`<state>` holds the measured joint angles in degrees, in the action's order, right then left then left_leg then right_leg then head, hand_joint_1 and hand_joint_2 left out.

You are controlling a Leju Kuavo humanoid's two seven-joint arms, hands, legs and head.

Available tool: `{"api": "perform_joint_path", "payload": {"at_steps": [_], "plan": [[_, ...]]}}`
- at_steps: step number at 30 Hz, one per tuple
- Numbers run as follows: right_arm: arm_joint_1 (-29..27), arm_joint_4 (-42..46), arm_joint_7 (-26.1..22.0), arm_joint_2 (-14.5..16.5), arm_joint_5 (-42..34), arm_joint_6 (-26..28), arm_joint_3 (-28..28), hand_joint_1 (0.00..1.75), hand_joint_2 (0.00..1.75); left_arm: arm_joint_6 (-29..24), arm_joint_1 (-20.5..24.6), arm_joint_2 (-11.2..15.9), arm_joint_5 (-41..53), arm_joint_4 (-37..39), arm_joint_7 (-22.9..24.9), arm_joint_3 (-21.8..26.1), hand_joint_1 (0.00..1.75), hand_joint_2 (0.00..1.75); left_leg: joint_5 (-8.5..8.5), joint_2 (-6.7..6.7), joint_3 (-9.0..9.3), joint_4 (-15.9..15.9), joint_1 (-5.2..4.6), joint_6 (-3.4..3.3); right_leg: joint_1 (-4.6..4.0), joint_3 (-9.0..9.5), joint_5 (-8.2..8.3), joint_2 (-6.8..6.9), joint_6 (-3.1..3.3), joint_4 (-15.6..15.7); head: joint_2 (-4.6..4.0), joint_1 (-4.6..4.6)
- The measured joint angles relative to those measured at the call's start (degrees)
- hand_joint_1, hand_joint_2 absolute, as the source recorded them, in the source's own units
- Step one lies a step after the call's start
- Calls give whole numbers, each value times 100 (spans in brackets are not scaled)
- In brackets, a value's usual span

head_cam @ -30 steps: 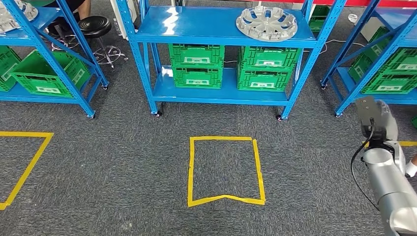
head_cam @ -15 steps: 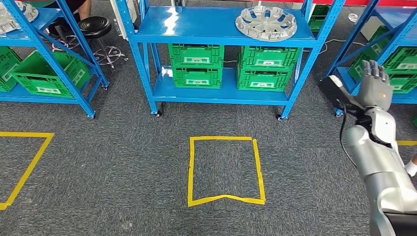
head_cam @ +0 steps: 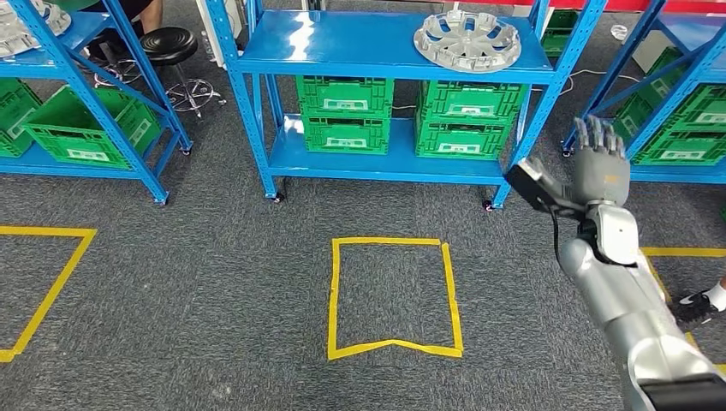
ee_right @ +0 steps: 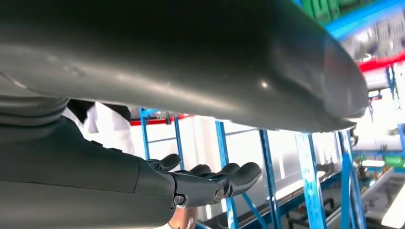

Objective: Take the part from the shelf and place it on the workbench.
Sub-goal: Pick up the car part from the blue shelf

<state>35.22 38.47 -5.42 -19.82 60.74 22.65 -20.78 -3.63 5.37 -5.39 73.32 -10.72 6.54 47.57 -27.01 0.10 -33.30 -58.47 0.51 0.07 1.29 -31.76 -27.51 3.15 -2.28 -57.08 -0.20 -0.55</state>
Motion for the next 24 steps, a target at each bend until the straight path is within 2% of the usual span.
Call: {"api": "perform_joint_path", "payload": {"at_steps": [4, 9, 18, 24], "plan": [[-662, 594, 55, -248, -71, -10, 49, 0, 0, -4, -46, 44, 54, 0, -40, -2, 0, 0, -2, 2, -17, 1, -2, 2, 1, -17, -1, -4, 1, -1, 0, 1], [-782, 862, 21, -315, 11, -95, 56, 0, 0, -10, -66, 84, -20, -1, -115, -3, 0, 0, -3, -14, -17, 2, -2, 6, 0, -24, 0, -15, 2, -9, 0, 1], [-349, 672, 38, 24, 230, -100, -112, 0, 0, -48, -115, 91, -162, -1, -158, 2, 0, 0, 7, -14, -16, 2, 0, 17, -2, -30, 4, -13, 9, -24, 0, 3], [-256, 610, 226, 307, 384, -146, -224, 0, 0, -56, -146, 95, -212, 1, -182, 33, 0, 0, 7, -13, -17, 2, 2, 17, -3, -32, 3, -13, 10, -26, 0, 2]]}}
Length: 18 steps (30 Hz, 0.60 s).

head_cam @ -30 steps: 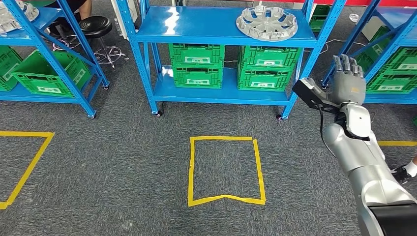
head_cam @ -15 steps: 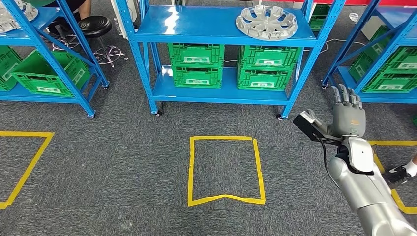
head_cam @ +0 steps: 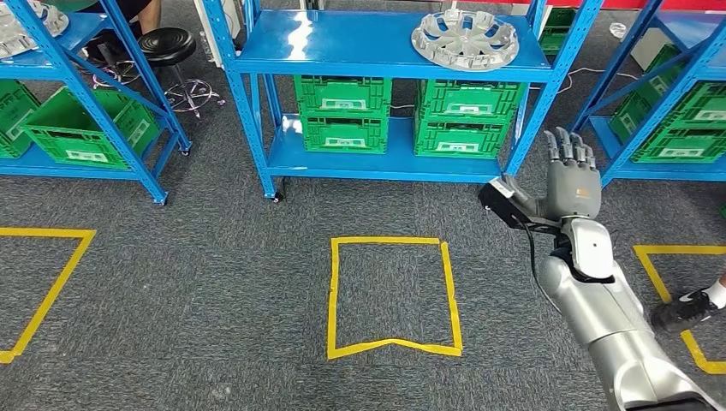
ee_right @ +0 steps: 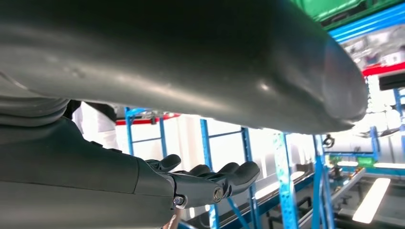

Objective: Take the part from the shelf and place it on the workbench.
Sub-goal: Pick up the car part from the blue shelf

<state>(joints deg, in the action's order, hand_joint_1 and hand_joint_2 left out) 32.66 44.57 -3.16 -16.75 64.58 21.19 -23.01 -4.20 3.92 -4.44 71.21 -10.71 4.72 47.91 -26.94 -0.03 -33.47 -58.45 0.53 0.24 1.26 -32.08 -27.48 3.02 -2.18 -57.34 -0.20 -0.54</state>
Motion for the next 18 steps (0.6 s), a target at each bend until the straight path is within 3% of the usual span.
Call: {"api": "perform_joint_path", "payload": {"at_steps": [9, 13, 15, 17, 18], "plan": [[-56, 1, 1, 12, -33, -44, -20, 0, 0, -3, 8, 8, 185, -2, 84, 24, 0, 0, -29, 0, -23, -47, -55, -48, 33, -4, 16, 4, -36, 13, 0, 1], [-129, 56, -39, -65, -70, -29, 2, 0, 0, 9, 23, 8, 234, -4, 80, 21, 0, 0, -11, 13, 7, 24, -32, -154, 56, -4, -42, -24, -104, -24, 0, -2], [-155, 84, -64, -151, -111, -40, 19, 0, 0, 13, 37, 5, 245, -7, 72, 20, 0, 0, 24, 32, 44, 84, -1, -205, 63, -221, -307, -158, -111, -497, 0, -17], [-189, 85, -72, -220, -132, -55, 25, 0, 0, 13, 47, 4, 250, -7, 66, 20, 0, 0, 20, 56, 45, 86, -5, -220, 52, -647, -642, -262, -109, -1288, 0, -32], [-213, 85, -76, -238, -134, -60, 26, 0, 0, 13, 47, 5, 252, -7, 65, 20, 0, 0, 13, 71, 47, 81, -8, -218, 48, -812, -701, -278, -110, -1559, 0, -35]]}}
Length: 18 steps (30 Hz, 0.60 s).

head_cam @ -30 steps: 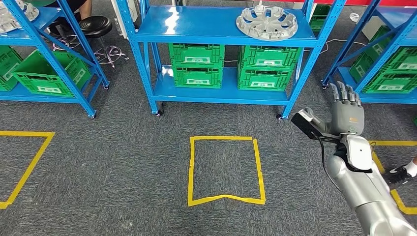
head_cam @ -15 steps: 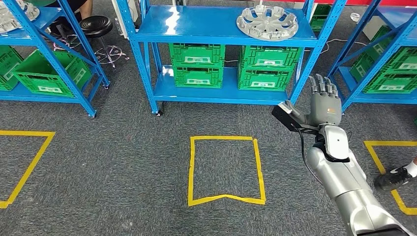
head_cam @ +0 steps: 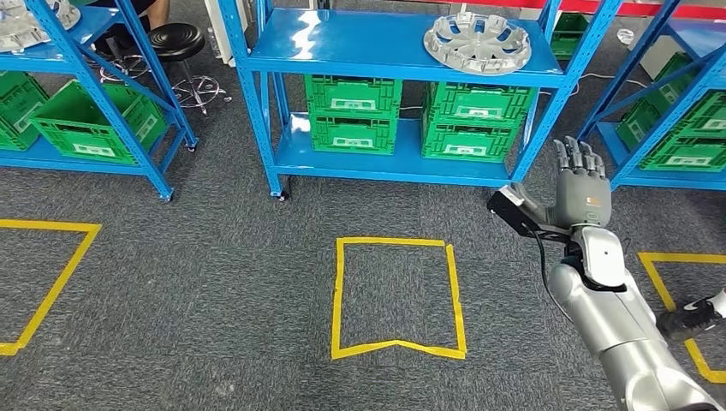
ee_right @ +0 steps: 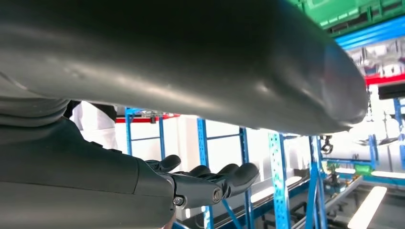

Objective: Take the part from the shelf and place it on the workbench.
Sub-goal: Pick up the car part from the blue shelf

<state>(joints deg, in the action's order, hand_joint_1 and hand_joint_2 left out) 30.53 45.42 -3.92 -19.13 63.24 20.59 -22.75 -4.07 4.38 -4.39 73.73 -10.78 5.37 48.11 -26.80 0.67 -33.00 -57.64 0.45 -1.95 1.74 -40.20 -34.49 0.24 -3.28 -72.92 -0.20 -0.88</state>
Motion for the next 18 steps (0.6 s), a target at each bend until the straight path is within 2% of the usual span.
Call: {"api": "perform_joint_path", "payload": {"at_steps": [1, 2, 4, 5, 6, 9, 11, 12, 13, 14, 15, 16, 17, 18], "plan": [[-20, 0, -8, -12, -2, -3, 0, 0, 0, -1, 0, 1, 1, 0, -2, 0, 0, 0, -10, 17, 2, -9, -1, 9, -1, -72, 57, -6, 2, -65, 0, 0], [-33, 0, -14, -20, -4, -5, 0, 0, 0, -1, 1, 1, 1, 0, -4, 0, 0, 0, -25, 36, 7, -24, 2, 25, 2, -22, 225, -8, 9, 112, 0, -1], [-39, 0, -32, -38, -8, -4, 0, 0, 0, -2, 0, -2, -4, 0, -11, 0, 0, 0, -80, 73, 13, -71, 8, 83, 8, 305, 631, -17, 32, 870, 0, -5], [-41, 2, -37, -43, -8, -3, -1, 0, 0, -5, -1, -3, -10, 0, -16, 1, 0, 0, -114, 91, 10, -98, 4, 123, -1, 447, 742, -26, 58, 1183, 0, -7], [-49, 3, -39, -46, -8, -2, -2, 0, 0, -11, -5, -1, -17, -1, -21, 1, 0, 0, -143, 105, 6, -113, -2, 164, -15, 529, 773, -32, 91, 1364, 0, -7], [-74, 36, 2, -23, 21, 2, -8, 0, 0, -22, -25, 5, -64, -2, -38, 2, 0, 0, -197, 114, 21, -97, 0, 276, -44, 568, 711, -27, 223, 1420, 0, -5], [-68, 80, 58, 20, 68, -2, -11, 0, 0, -24, -28, 8, -87, -2, -51, 2, 0, 0, -294, 61, -47, -300, 14, 340, -28, 644, 678, -15, 320, 1438, 0, 13], [-64, 94, 79, 45, 88, -8, -12, 0, 0, -25, -26, 10, -90, -3, -55, 2, 0, 0, -402, 31, -182, -576, 19, 366, -23, 696, 651, -4, 360, 1446, 0, 25], [-63, 98, 91, 68, 102, -15, -15, 0, 0, -26, -25, 13, -91, -2, -59, 2, 0, 0, -538, 7, -395, -958, 18, 388, -28, 743, 611, 3, 389, 1446, 0, 37], [-65, 98, 98, 90, 111, -24, -19, 0, 0, -26, -28, 15, -93, -2, -59, 2, 0, 0, -659, -1, -646, -1362, 19, 404, -33, 788, 571, 10, 404, 1446, 0, 41], [-69, 98, 99, 105, 112, -31, -25, 0, 0, -26, -37, 16, -94, -2, -58, 2, 0, 0, -700, -3, -865, -1660, 19, 411, -37, 836, 526, 14, 407, 1445, 0, 42], [-72, 98, 100, 117, 113, -37, -30, 0, 0, -26, -48, 17, -95, -1, -58, 2, 0, 0, -632, -4, -1002, -1777, 19, 409, -39, 892, 477, 16, 405, 1445, 0, 43], [-73, 98, 100, 127, 113, -45, -33, 0, 0, -27, -58, 17, -95, -1, -58, 2, 0, 0, -444, -6, -1020, -1659, 19, 399, -39, 960, 424, 18, 398, 1445, 0, 43], [-68, 98, 98, 137, 117, -55, -34, 0, 0, -28, -64, 19, -97, -1, -60, 2, 0, 0, -162, -15, -927, -1325, 17, 381, -38, 1041, 363, 21, 385, 1446, 0, 43]]}}
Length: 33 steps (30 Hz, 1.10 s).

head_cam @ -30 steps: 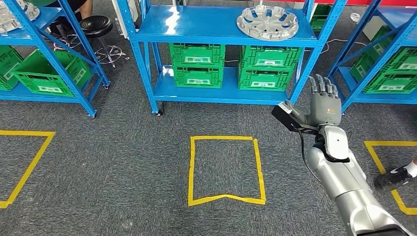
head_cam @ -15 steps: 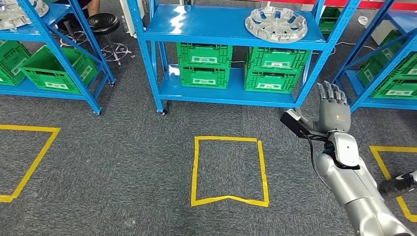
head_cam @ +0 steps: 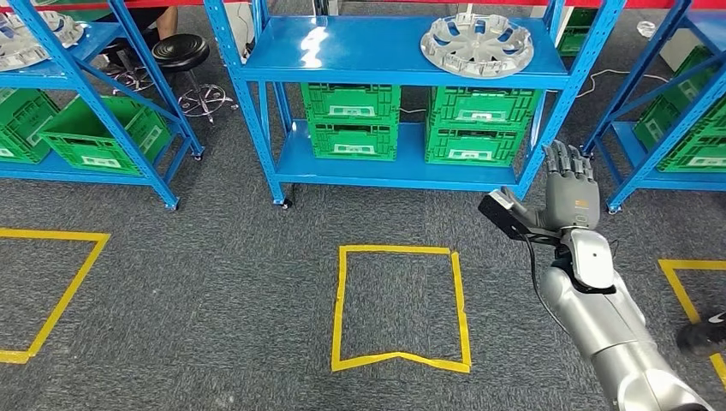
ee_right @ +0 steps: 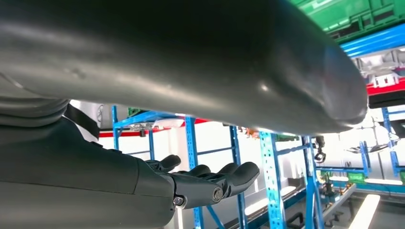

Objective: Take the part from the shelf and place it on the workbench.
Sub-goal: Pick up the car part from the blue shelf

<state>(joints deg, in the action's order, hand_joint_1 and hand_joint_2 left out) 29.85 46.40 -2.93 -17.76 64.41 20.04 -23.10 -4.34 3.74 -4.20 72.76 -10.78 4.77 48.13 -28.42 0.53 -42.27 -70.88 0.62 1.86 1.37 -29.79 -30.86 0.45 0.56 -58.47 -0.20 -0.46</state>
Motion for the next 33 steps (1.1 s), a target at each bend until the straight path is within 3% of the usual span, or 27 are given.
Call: {"api": "perform_joint_path", "payload": {"at_steps": [2, 3, 7, 9, 11, 13, 14, 15, 17, 19, 21, 23, 25, 26, 27, 29, 30, 31, 33], "plan": [[32, -4, -9, 33, 19, -29, -2, 0, 0, -2, -6, 5, -14, 2, -11, 0, 0, 0, 425, -40, 288, 760, -25, -54, -8, 116, -119, 6, -51, 7, 0, 2], [64, -7, -10, 53, 32, -45, -5, 0, 0, -3, -2, 8, -28, 3, -20, 0, 0, 0, 498, -58, 388, 1000, -45, -86, -17, 145, -159, 6, -86, 24, 0, 3], [198, -23, -11, 138, 107, -69, -23, 0, 0, -14, 5, -1, -81, 5, -17, 3, 0, 0, 363, -40, 527, 1176, -55, -244, -24, 156, -104, 2, -220, -102, 0, -3], [295, -78, -8, 195, 160, -78, -34, 0, 0, -34, -6, -18, -98, 4, 11, 5, 0, 0, 281, -14, 655, 1221, -45, -325, -19, -159, -112, -6, -250, -617, 0, -21], [364, -176, -3, 237, 201, -63, -42, 0, 0, -47, -11, -40, -74, 5, 46, 7, 0, 0, 171, 14, 776, 1238, -53, -369, -28, -662, -342, -24, -259, -1283, 0, -30], [363, -263, -11, 246, 205, -26, -43, 0, 0, -49, -22, -58, -46, 7, 75, 7, 0, 0, 41, 58, 932, 1238, -61, -374, -37, -1051, -541, -36, -266, -1598, 0, -33], [356, -293, -20, 246, 202, -12, -43, 0, 0, -49, -31, -68, -43, 7, 86, 7, 0, 0, -31, 77, 1030, 1238, -64, -367, -38, -1129, -505, -38, -262, -1505, 0, -35], [352, -317, -28, 245, 200, -4, -43, 0, 0, -49, -40, -78, -38, 7, 94, 7, 0, 0, -111, 90, 1139, 1238, -66, -357, -39, -1130, -341, -38, -251, -1248, 0, -37], [339, -361, -41, 237, 192, 5, -42, 0, 0, -47, -52, -96, -10, 11, 99, 7, 0, 0, -279, 102, 1323, 1230, -70, -327, -54, -1041, 303, -31, -207, -538, 0, -36], [297, -395, -79, 190, 152, 28, -32, 0, 0, -41, -36, -110, 43, 14, 97, 4, 0, 0, -412, 118, 1440, 1263, -65, -264, -104, -961, 724, -27, -145, -122, 0, -38], [259, -400, -148, 86, 70, 84, 8, 0, 0, -33, -4, -117, 93, 9, 90, -1, 0, 0, -421, 132, 1529, 1261, -59, -180, -133, -853, 699, -37, -73, -36, 0, -42], [236, -389, -210, -25, -1, 138, 59, 0, 0, -28, 38, -130, 129, 1, 72, -7, 0, 0, -267, 94, 1406, 923, -56, -106, -107, -674, 628, -46, 5, 27, 0, -32], [196, -382, -241, -91, -30, 168, 87, 0, 0, -27, 88, -149, 150, -1, 57, -15, 0, 0, -152, 31, 925, 196, -43, -40, -85, -472, 504, -48, 58, 65, 0, -19], [162, -382, -241, -106, -34, 180, 93, 0, 0, -27, 102, -156, 158, 0, 55, -20, 0, 0, -238, 12, 638, -155, -36, -10, -77, -369, 422, -50, 70, 74, 0, -13], [117, -382, -234, -111, -37, 192, 97, 0, 0, -27, 107, -157, 167, 1, 57, -25, 0, 0, -462, 5, 376, -382, -28, 7, -68, -258, 330, -58, 72, 78, 0, -14], [17, -382, -205, -112, -33, 211, 111, 0, 0, -27, 98, -155, 181, 1, 58, -41, 0, 0, -972, -1, 39, -385, -22, 15, -41, 7, 120, -75, 58, 83, 0, -13], [-21, -381, -195, -112, -30, 215, 117, 0, 0, -27, 93, -154, 185, 1, 57, -49, 0, 0, -1044, -7, -39, -192, -21, 10, -23, 151, 9, -82, 42, 84, 0, -13], [-50, -378, -189, -111, -26, 216, 123, 0, 0, -27, 85, -152, 186, 1, 55, -55, 0, 0, -863, -17, -72, 100, -20, 5, -9, 275, -103, -84, 18, 89, 0, -12], [-81, -368, -189, -110, -21, 216, 124, 0, 0, -27, 66, -151, 186, 11, 49, -60, 0, 0, 110, -58, -84, 787, -23, -26, -6, 470, -310, -96, -46, 96, 0, 10]]}}
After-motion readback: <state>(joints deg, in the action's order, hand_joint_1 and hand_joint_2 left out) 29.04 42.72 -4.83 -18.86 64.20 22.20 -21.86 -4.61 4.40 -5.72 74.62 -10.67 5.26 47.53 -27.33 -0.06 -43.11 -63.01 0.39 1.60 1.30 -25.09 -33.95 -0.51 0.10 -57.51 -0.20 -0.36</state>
